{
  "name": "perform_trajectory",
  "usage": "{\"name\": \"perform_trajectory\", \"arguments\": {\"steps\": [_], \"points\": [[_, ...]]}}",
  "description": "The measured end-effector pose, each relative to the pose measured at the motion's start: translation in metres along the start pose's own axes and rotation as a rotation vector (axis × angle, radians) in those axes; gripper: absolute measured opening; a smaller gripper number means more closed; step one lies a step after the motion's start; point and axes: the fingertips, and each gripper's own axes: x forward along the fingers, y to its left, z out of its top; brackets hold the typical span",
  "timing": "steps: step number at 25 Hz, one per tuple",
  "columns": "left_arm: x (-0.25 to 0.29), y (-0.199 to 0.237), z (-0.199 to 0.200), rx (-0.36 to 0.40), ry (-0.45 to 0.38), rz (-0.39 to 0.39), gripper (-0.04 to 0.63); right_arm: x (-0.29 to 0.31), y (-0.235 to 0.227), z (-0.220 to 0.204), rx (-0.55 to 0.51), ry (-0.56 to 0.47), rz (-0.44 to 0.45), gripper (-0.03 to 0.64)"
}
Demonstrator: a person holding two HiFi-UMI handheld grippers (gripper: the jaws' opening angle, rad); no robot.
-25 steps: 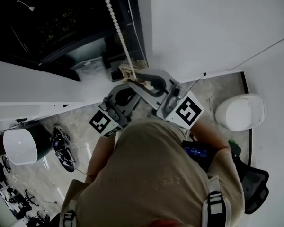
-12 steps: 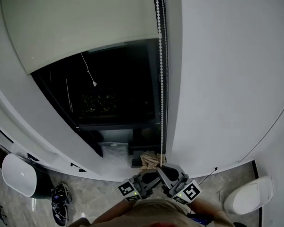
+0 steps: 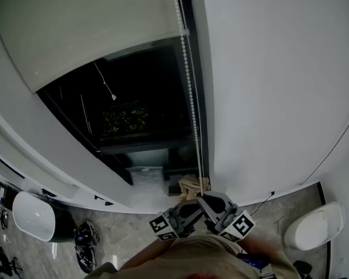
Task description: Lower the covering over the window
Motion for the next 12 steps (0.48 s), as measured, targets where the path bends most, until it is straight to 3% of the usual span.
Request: {"name": "perform_trajectory", "arguments": {"steps": [12], "points": [[-0.004,-0.002,-0.014,-0.005,0.015,0.021,0.020,-0.009,-0.001,-0.013,0.046,0.035,0.002,0.020]]}}
